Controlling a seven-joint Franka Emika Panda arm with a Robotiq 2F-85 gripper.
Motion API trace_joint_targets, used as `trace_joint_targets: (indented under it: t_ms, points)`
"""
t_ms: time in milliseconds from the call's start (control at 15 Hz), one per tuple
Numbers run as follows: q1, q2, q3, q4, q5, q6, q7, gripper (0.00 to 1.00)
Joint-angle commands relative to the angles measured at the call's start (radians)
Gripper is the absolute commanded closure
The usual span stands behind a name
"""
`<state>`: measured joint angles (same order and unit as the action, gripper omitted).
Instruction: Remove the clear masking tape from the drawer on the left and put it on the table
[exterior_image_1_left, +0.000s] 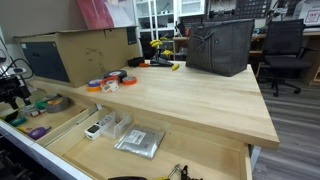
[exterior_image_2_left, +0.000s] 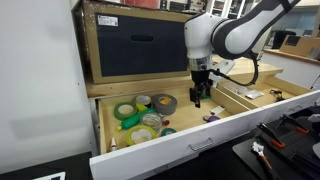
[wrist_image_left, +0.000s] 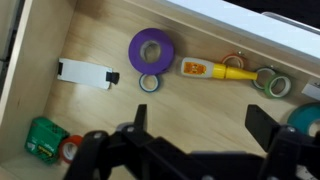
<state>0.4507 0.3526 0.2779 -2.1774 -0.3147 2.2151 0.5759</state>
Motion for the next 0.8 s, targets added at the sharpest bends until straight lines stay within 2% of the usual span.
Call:
trace_joint_targets:
  t_ms: [0,733]
  points:
    - [0.038,0.004,-0.017,-0.020,0.007,0.085,0.072,0.00]
    - [0.150,0.082,-0.081,0.003,-0.006,0.264,0.513,0.00]
